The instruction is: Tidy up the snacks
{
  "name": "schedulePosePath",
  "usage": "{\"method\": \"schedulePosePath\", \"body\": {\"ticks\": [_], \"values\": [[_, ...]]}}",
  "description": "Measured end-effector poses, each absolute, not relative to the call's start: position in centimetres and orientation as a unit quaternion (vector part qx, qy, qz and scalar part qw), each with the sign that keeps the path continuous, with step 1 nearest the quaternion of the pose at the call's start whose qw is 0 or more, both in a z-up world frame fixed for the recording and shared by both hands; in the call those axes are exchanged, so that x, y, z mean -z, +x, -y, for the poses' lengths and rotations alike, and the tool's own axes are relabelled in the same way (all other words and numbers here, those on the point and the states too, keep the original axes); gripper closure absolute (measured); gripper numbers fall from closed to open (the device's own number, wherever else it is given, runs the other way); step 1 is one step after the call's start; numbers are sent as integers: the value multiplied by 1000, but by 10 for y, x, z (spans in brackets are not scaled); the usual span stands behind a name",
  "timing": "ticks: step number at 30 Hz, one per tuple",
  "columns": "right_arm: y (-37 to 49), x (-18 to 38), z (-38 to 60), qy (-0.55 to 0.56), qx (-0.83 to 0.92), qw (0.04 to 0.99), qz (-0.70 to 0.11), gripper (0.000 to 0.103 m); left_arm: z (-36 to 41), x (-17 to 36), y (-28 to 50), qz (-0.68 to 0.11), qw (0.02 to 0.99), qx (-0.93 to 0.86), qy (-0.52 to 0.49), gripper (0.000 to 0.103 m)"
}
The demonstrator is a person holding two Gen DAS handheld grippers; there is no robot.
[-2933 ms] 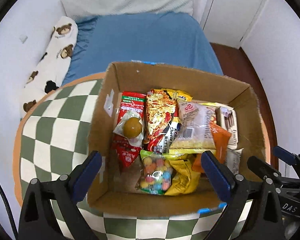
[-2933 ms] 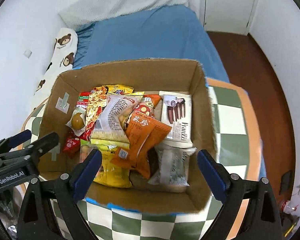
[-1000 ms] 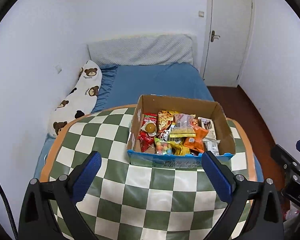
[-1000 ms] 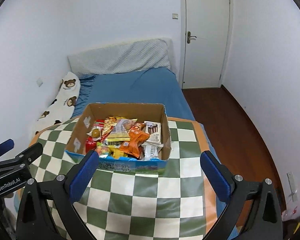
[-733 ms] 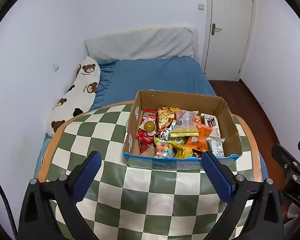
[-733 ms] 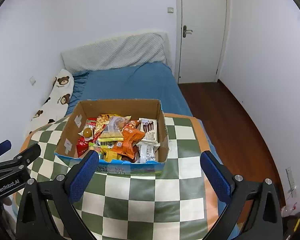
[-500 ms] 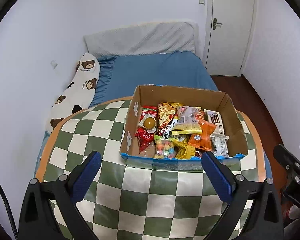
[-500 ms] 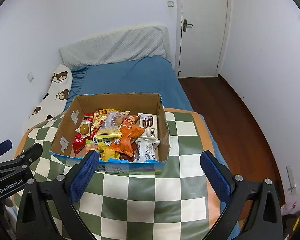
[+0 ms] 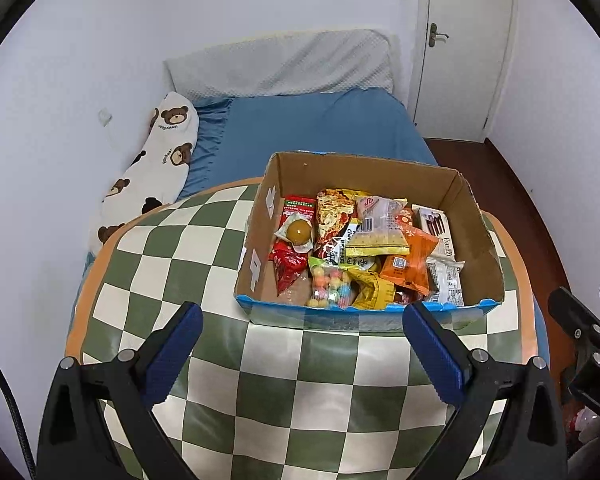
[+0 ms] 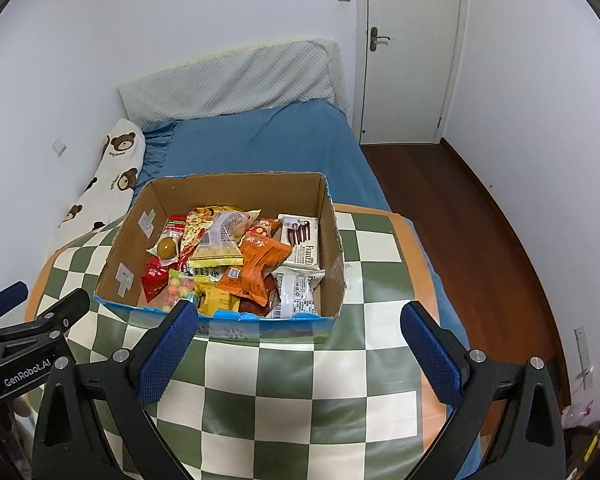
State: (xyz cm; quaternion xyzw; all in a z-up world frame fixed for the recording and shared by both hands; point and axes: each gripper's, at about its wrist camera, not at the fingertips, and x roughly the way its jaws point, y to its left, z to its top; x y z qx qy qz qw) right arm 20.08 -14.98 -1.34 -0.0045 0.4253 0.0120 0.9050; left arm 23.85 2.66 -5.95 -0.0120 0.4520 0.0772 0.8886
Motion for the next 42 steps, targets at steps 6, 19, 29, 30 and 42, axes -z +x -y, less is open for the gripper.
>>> {"method": "schedulePosePath", "body": {"ticks": [6, 19, 29, 30, 42], "values": [[199, 14, 147, -6, -20, 904, -428, 0, -27, 60, 238, -452, 889, -76, -12, 0], [198, 15, 147, -9, -20, 903, -429, 0, -24, 57, 236, -451, 890, -72, -10, 0], [200, 15, 148, -7, -25, 902, -432, 0, -22, 56, 235, -452, 889, -69, -8, 0], [200, 15, 148, -7, -25, 901, -432, 0, -22, 56, 235, -453, 889, -69, -8, 0], [204, 16, 148, -8, -32, 900, -435, 0, -23, 58, 232, -455, 888, -67, -7, 0]]}}
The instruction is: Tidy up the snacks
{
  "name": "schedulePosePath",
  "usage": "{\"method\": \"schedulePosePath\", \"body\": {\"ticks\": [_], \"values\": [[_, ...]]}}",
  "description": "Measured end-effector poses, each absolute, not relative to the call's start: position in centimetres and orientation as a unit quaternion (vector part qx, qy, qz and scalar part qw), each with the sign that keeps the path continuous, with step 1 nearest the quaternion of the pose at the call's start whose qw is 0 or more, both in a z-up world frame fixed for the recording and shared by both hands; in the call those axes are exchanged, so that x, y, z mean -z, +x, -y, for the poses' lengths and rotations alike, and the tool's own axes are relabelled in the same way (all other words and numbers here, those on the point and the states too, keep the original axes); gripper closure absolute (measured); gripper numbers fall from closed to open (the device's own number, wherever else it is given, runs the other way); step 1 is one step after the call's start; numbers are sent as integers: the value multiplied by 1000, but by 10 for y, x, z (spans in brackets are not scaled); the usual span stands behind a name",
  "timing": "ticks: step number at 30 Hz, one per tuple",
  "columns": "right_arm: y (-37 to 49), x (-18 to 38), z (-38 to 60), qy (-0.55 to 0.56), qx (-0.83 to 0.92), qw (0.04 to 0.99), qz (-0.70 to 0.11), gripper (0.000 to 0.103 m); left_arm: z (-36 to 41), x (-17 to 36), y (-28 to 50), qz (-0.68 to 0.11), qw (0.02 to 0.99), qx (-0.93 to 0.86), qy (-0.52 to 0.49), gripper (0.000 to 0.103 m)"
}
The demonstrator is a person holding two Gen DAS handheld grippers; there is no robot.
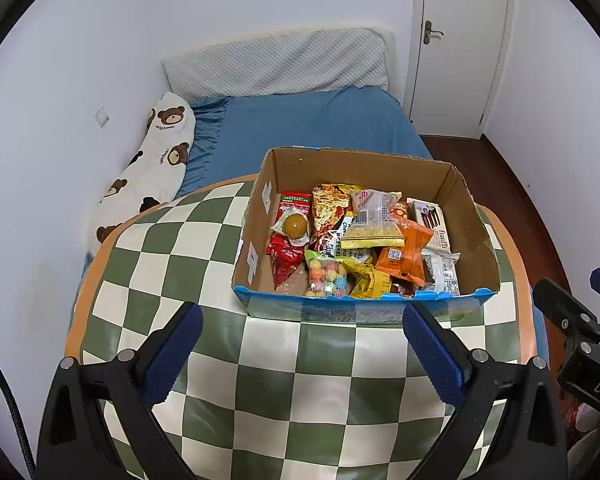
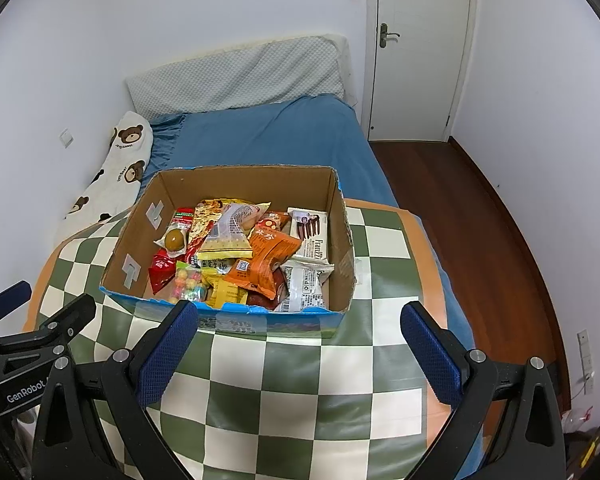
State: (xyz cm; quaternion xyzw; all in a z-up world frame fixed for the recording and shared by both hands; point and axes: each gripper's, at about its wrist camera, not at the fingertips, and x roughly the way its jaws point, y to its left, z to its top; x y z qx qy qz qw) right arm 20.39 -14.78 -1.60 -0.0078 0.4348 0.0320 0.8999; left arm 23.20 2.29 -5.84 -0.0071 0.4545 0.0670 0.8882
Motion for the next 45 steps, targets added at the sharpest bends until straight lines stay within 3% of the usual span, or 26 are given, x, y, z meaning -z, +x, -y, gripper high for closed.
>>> {"method": "schedulePosePath", "body": {"ticks": [45], "values": [[203, 13, 151, -5, -34, 901, -432, 0, -19, 53, 231, -446, 893, -61, -1, 0]]}}
